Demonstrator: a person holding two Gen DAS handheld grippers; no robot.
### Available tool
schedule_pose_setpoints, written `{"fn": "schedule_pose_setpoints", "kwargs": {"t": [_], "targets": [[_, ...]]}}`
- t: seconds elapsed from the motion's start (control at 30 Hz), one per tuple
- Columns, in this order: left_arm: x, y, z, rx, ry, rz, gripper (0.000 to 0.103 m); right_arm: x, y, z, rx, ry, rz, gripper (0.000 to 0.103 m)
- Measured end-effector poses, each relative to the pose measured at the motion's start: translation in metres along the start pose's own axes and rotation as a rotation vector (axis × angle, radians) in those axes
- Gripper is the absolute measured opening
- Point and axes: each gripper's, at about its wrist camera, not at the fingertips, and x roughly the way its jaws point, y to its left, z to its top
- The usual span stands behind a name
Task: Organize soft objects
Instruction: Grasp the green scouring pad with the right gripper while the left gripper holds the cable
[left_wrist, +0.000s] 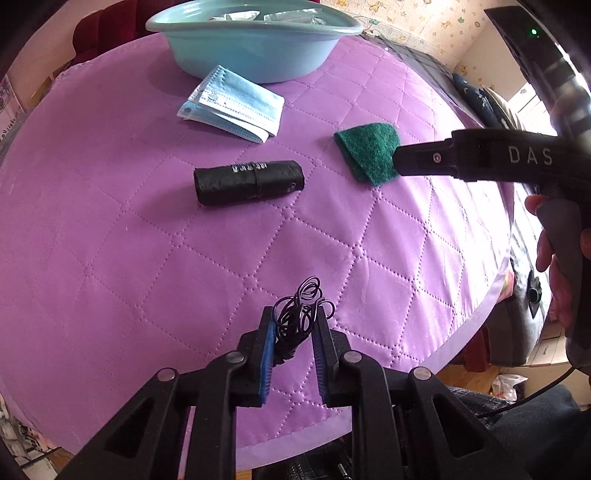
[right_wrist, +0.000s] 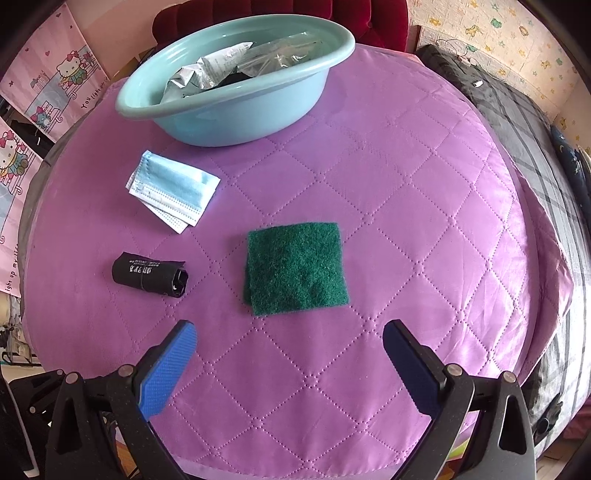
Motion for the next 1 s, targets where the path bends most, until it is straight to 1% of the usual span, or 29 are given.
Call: {"fn": "schedule_pose_setpoints", "kwargs": {"t": [0.17, 0.2, 0.37, 0.5, 0.6, 0.7, 0.77, 0.83, 0.9, 0.93, 1.0], "targets": [[-0.007, 0.010, 0.016, -0.024, -0.027, 0.016, 0.020, 0.007, -0.001, 0.010, -0.013, 0.008, -0.006, 0.103], [-0.007, 0.007, 0.022, -0.029, -0.028, 0.017, 0.020, 0.009, -0.002, 0.012, -0.015, 0.008, -0.008, 0.103], [-0.008, 0.010, 0.032, -0.059, -0.033, 0.028, 0.020, 0.023, -0.003, 0.020, -0.036, 0.032, -0.017, 0.103], [-0.005, 0.014, 0.034, -0.069, -0.033, 0.051, 0.020, 0.036, -0.003, 0.028, -0.045, 0.052, -0.021, 0.103], [-0.002, 0.015, 0.036, -0.083, -0.032, 0.053, 0.020, 0.048, -0.003, 0.034, -0.057, 0.071, -0.022, 0.103], [0.005, 0.011, 0.035, -0.092, -0.034, 0.060, 0.020, 0.058, -0.003, 0.040, -0.049, 0.097, 0.000, 0.102], [0.007, 0.011, 0.035, -0.097, -0.033, 0.063, 0.020, 0.062, -0.003, 0.043, -0.050, 0.099, -0.003, 0.102], [0.007, 0.012, 0.036, -0.104, -0.036, 0.063, 0.020, 0.066, -0.001, 0.045, -0.060, 0.106, 0.000, 0.096], [0.006, 0.013, 0.036, -0.108, -0.037, 0.062, 0.020, 0.069, 0.001, 0.048, -0.074, 0.116, -0.026, 0.076], [0.005, 0.014, 0.036, -0.108, -0.037, 0.063, 0.020, 0.068, 0.004, 0.050, -0.082, 0.108, -0.036, 0.070], [0.005, 0.014, 0.036, -0.110, -0.036, 0.060, 0.020, 0.067, 0.007, 0.053, -0.097, 0.103, -0.024, 0.043]]}}
